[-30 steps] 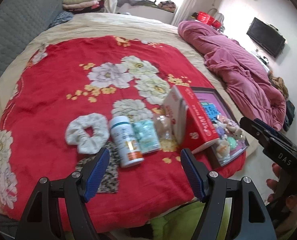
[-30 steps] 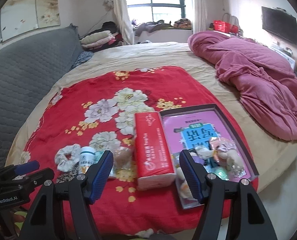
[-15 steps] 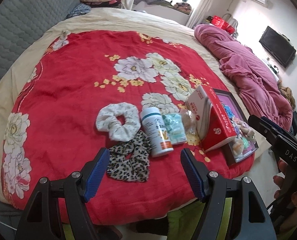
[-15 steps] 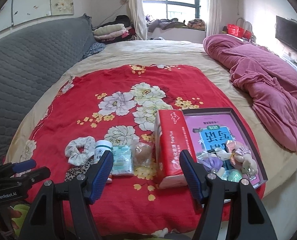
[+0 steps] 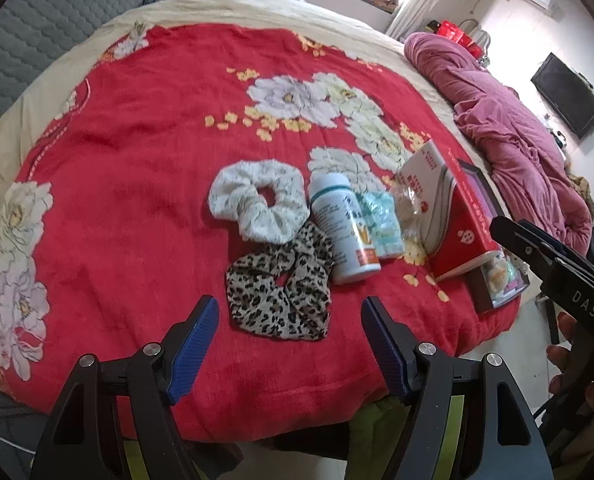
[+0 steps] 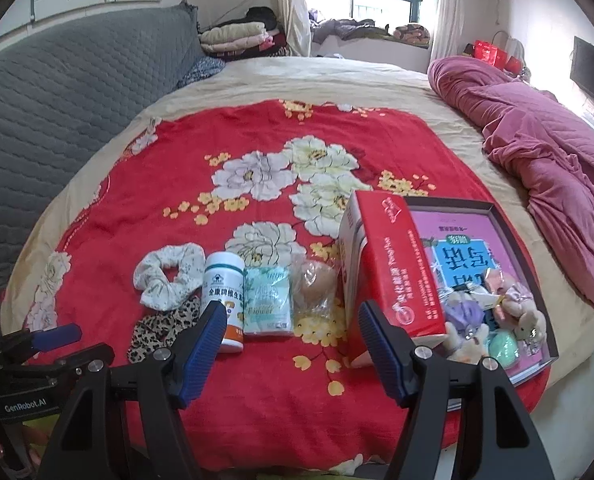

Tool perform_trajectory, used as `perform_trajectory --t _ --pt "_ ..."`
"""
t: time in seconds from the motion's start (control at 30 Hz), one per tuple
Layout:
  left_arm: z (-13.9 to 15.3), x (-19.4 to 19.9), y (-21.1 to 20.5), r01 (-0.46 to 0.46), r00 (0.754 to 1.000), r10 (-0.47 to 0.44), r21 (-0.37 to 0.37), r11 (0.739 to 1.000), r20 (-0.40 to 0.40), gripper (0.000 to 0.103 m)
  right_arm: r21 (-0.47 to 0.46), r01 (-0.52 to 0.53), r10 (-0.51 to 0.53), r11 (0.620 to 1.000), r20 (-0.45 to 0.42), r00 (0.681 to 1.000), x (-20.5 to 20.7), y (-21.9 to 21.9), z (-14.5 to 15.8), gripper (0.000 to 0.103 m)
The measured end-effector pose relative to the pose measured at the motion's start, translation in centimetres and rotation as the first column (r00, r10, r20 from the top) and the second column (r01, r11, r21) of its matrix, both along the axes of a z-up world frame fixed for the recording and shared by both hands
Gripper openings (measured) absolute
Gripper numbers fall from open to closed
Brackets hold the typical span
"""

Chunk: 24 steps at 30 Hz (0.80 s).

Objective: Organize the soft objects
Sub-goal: 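Grasp the leopard-print scrunchie with the left gripper while the right gripper grasps the clear bag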

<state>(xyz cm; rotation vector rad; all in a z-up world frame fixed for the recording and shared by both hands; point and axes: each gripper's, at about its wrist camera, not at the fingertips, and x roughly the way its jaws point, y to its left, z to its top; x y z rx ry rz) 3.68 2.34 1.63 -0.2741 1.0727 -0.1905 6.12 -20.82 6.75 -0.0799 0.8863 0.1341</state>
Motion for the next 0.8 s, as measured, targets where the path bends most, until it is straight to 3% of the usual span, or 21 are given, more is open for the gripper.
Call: perform_trajectory --t 0.33,0.57,0.8 --pt "-2.7 1.1 0.0 0.003 0.999 -0.004 -0.026 1.000 -0.043 0.075 -0.019 0.027 -0.028 0.999 -0.064 0.998 1.9 1.2 -3.4 0.068" --pt "-4.1 2.1 -0.1 0.009 0.998 -0.012 -0.039 0.999 -0.063 0.075 -0.013 0.137 -0.137 0.991 -0.111 0.984 4.9 1.2 -5.6 0.068" --pt "-5.4 3.2 0.3 0.000 0.997 -0.005 -0.057 0.998 -0.081 0.075 -0.073 0.231 -0.239 0.970 -0.148 0.960 8.2 1.3 -7.4 0.068"
